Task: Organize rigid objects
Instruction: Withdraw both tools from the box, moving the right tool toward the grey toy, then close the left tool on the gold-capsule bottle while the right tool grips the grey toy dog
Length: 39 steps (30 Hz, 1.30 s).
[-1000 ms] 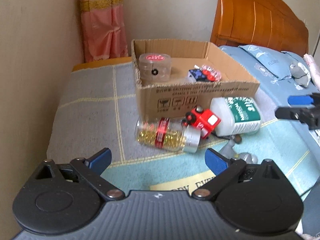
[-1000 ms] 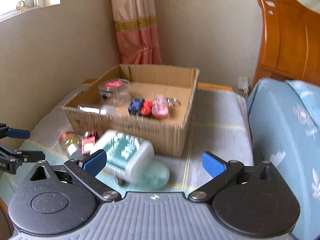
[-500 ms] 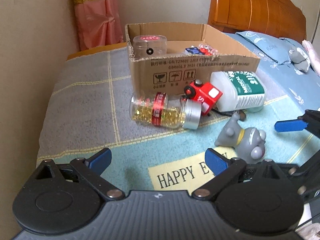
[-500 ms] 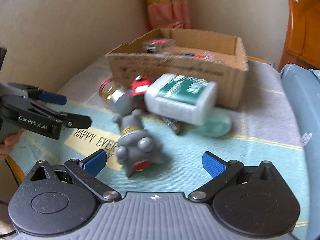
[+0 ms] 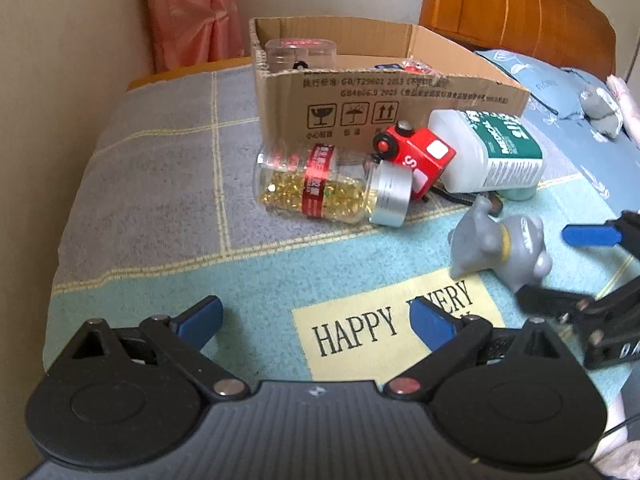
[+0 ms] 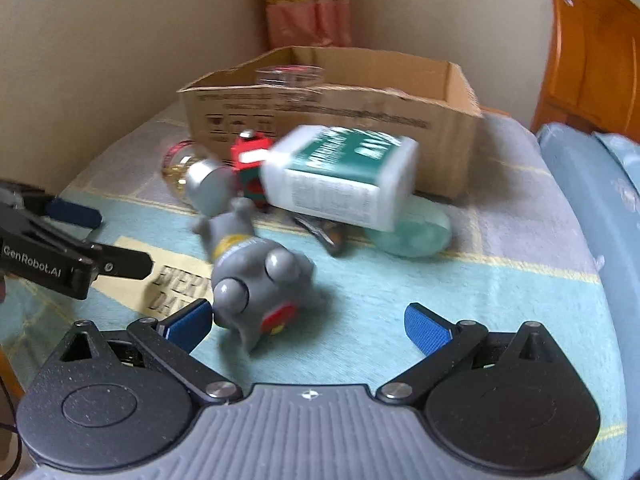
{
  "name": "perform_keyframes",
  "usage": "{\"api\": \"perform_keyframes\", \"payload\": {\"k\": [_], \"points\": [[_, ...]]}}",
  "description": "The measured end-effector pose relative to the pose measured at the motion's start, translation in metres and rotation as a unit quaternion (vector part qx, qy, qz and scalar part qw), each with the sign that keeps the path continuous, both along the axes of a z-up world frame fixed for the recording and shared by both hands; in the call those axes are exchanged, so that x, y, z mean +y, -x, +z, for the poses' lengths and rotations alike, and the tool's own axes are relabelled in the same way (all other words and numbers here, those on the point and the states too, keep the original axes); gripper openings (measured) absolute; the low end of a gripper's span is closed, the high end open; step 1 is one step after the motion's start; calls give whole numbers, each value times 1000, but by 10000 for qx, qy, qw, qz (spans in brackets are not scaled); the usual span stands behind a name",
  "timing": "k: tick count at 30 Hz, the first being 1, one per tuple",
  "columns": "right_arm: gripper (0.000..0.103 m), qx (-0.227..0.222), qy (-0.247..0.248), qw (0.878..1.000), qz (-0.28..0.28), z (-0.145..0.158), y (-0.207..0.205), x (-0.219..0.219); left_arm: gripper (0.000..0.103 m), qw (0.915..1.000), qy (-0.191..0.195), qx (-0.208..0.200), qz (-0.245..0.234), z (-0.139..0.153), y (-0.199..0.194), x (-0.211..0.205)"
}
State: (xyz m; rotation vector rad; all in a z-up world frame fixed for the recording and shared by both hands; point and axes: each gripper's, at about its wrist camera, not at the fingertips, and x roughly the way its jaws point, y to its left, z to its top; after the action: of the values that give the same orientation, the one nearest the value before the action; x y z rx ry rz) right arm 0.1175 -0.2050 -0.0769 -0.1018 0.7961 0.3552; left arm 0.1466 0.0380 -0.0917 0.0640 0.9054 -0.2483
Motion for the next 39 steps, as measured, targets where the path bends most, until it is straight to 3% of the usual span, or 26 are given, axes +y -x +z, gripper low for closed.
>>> {"api": "perform_keyframes", "payload": {"k": [6, 9, 20, 31, 39], "points": [[103, 57, 27, 9992, -387, -3, 1, -31, 102, 9997, -181, -85, -109, -3, 0, -5], [103, -22, 307, 9985, -462, -7, 2, -33, 103, 9996, -163, -172, -171, -4, 1, -5], [103, -255, 263, 9987, -347, -12, 8, -34, 103, 9986, -123, -315, -405, -4, -16, -5], [103, -297, 232, 9992, 160, -13, 13, -15, 103, 9955, -65, -498, -806, -7, -39, -14], [103, -323, 217, 9990, 241, -14, 13, -12, 102, 9924, -310, -726, -948, -3, -43, -20]]}}
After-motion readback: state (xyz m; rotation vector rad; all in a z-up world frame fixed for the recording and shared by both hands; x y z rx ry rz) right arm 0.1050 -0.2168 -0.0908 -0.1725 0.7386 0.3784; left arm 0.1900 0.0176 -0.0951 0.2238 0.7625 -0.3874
